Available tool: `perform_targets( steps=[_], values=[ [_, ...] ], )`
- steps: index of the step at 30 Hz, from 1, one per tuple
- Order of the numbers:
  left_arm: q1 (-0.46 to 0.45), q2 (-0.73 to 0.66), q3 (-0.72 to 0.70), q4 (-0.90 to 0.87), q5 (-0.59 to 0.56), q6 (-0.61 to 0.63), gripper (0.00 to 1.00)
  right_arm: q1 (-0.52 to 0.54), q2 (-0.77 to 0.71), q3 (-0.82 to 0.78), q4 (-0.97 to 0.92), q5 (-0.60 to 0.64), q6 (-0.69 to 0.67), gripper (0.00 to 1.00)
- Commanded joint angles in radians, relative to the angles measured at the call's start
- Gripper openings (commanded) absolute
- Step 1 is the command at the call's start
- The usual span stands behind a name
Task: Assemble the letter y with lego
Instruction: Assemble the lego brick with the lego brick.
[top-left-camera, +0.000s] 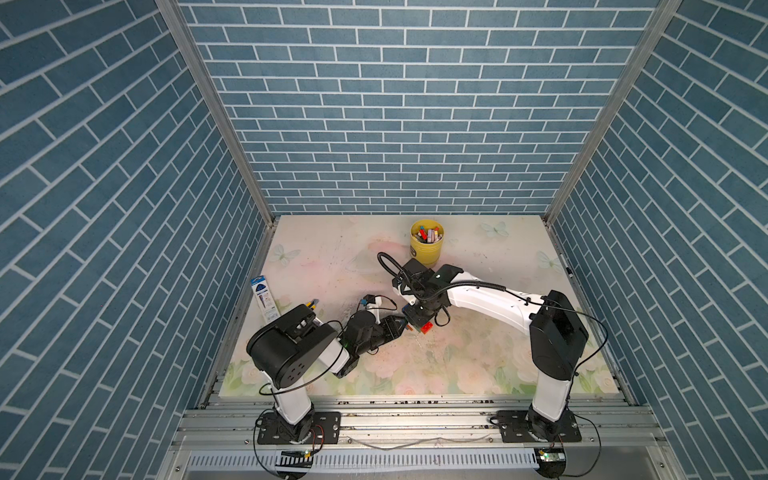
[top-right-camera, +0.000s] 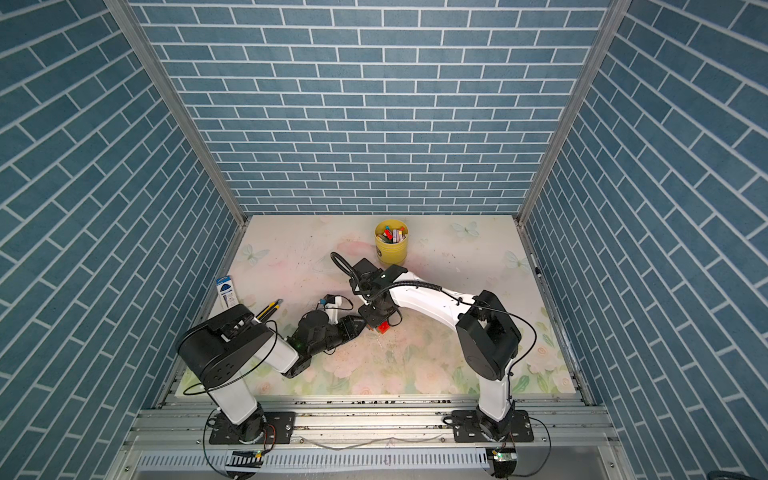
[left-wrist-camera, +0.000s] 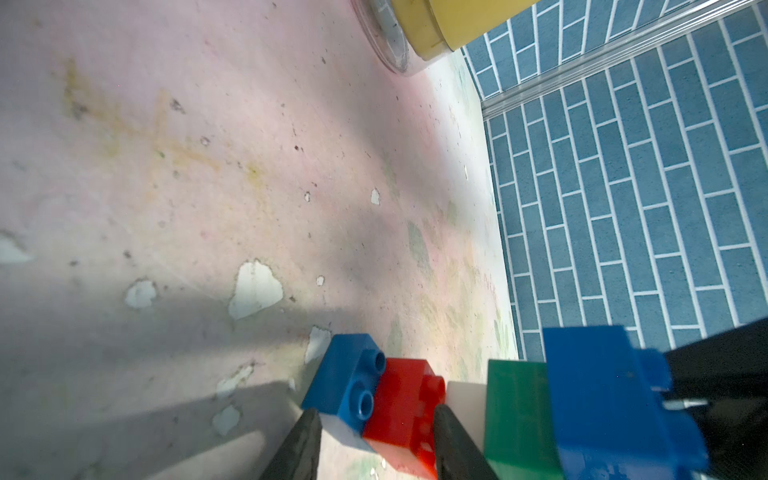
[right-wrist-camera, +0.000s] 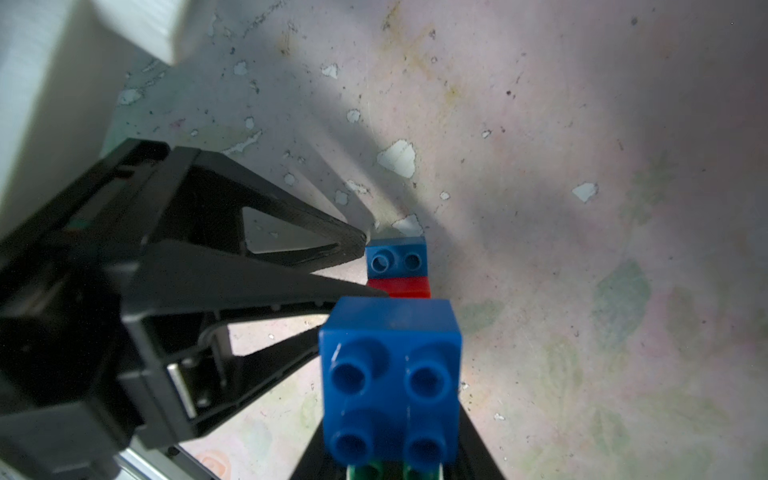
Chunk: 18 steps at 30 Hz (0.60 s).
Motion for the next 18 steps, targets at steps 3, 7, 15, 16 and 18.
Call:
perform_targets(
  steps=[3, 7, 15, 16, 18],
  values=[
    [0.003, 0.059, -0.043, -0.256, -0.047, 0.028, 0.46, 0.000, 0.067, -0.010, -0.069, -0.016, -0.022, 0.20],
    [0.001, 0.064, -0.042, -0.255, -0.045, 0.028, 0.46, 0.000, 0.090, 0.015, -0.088, -0.029, -0.034, 0.20],
    [0.002, 0.070, -0.038, -0.252, -0.044, 0.028, 0.46, -0.003, 0.098, 0.045, -0.109, -0.028, -0.046, 0.20],
    [0.003, 0.070, -0.037, -0.252, -0.044, 0.028, 0.45, -0.005, 0.091, 0.041, -0.105, -0.028, -0.051, 0.20],
    [0.003, 0.072, -0.038, -0.250, -0.044, 0.028, 0.46, -0.006, 0.081, 0.035, -0.098, -0.067, -0.067, 0.20]
  ],
)
